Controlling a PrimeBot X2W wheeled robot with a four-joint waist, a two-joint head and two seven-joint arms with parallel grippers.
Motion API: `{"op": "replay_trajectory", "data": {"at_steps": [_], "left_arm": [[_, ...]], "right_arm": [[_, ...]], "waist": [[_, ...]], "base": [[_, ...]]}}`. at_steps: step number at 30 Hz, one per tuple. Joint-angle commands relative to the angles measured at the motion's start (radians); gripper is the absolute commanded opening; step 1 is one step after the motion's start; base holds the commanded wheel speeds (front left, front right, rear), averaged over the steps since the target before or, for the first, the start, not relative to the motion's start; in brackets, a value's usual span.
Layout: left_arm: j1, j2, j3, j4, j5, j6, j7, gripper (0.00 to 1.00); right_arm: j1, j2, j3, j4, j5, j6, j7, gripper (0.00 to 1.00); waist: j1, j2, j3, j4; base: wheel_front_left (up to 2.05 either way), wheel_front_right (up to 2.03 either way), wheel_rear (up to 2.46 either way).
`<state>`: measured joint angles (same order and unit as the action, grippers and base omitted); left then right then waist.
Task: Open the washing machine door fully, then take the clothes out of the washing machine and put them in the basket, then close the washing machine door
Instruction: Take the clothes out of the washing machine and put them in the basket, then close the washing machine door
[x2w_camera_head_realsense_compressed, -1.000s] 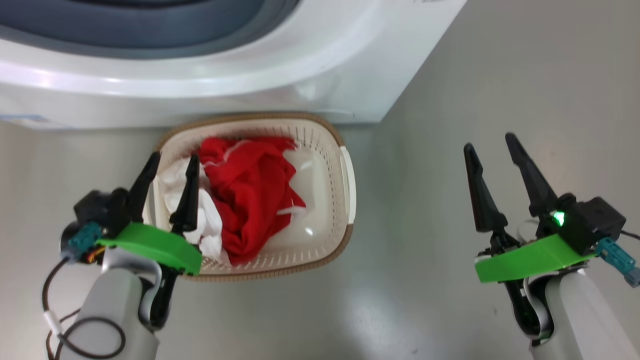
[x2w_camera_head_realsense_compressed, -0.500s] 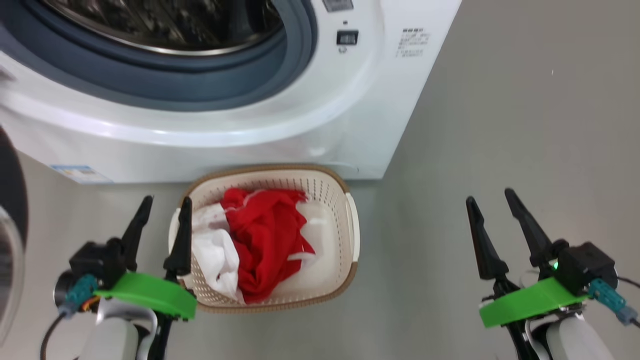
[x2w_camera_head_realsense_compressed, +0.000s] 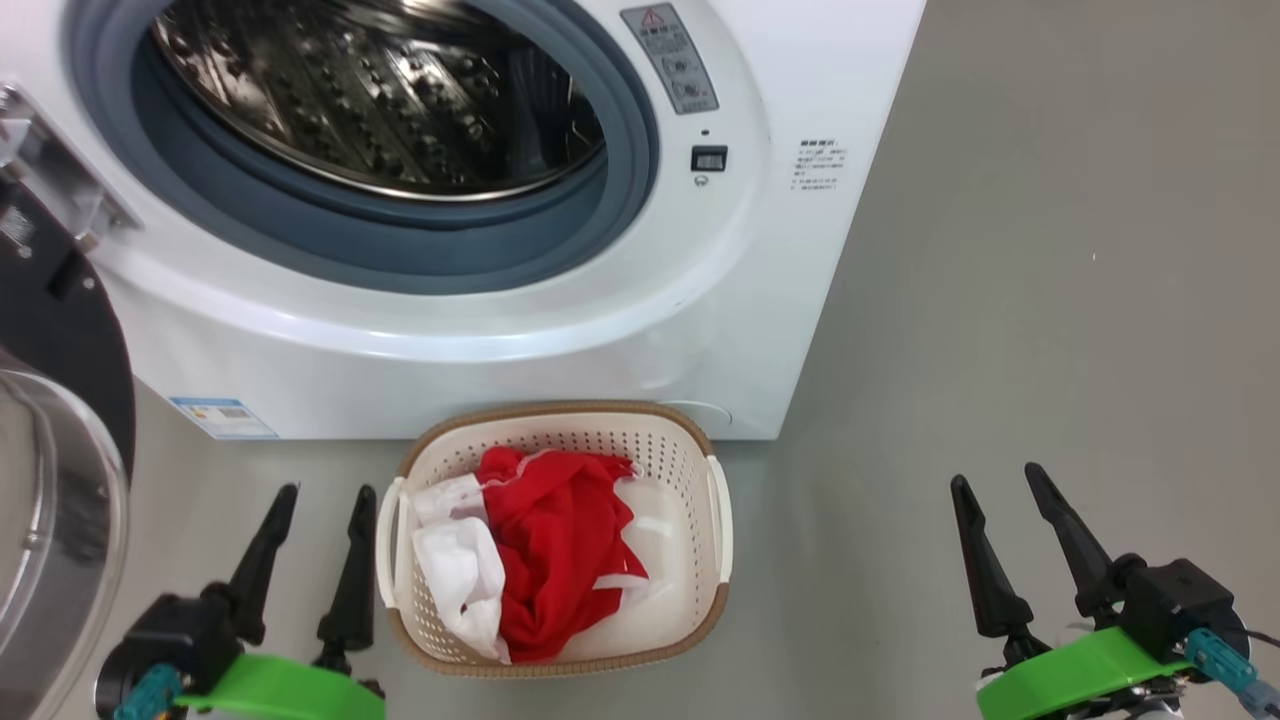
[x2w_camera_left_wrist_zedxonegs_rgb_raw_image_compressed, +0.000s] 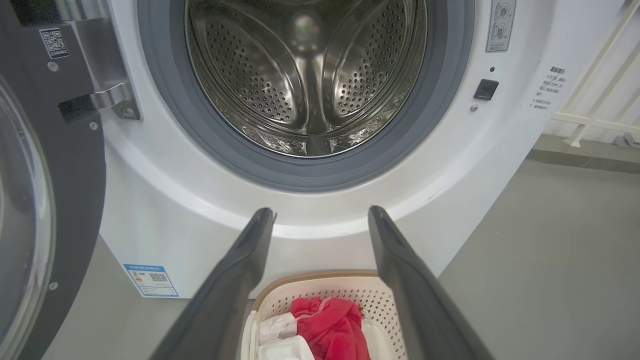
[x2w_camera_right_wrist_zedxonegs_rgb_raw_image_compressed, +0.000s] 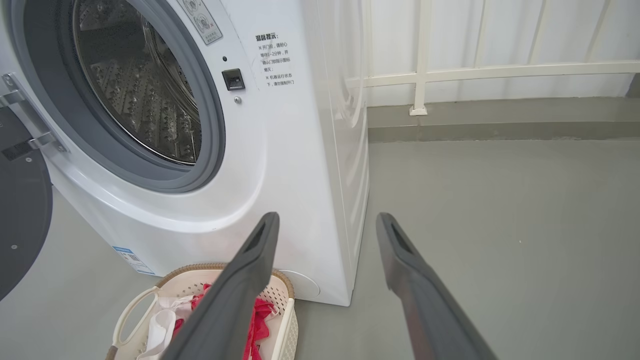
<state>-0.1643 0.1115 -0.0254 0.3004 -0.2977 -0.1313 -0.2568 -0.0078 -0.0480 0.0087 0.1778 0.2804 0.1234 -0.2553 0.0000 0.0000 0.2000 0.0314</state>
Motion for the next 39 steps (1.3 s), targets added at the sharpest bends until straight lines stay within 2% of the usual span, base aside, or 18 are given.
{"op": "replay_trajectory", "data": {"at_steps": [1, 13, 39], "left_arm": [[0.012, 0.018, 0.041, -0.038, 0.015, 0.001, -0.005, 1.0], [0.118, 0.006, 0.074, -0.131, 0.028, 0.001, -0.005, 1.0], [0.129, -0.007, 0.078, -0.129, 0.047, 0.001, -0.005, 1.0]], "right_arm": [[0.007, -0.002, 0.017, -0.022, -0.013, 0.007, -0.006, 1.0], [0.049, -0.002, 0.001, -0.028, -0.015, 0.007, -0.006, 1.0], [0.059, -0.002, 0.005, -0.027, -0.017, 0.007, -0.006, 1.0]], "waist": [[0.0, 0.0, -0.02, 0.007], [0.0, 0.0, -0.044, 0.003], [0.0, 0.0, -0.062, 0.006]], "base": [[0.0, 0.0, 0.0], [0.0, 0.0, 0.0], [-0.12, 0.12, 0.0]]}}
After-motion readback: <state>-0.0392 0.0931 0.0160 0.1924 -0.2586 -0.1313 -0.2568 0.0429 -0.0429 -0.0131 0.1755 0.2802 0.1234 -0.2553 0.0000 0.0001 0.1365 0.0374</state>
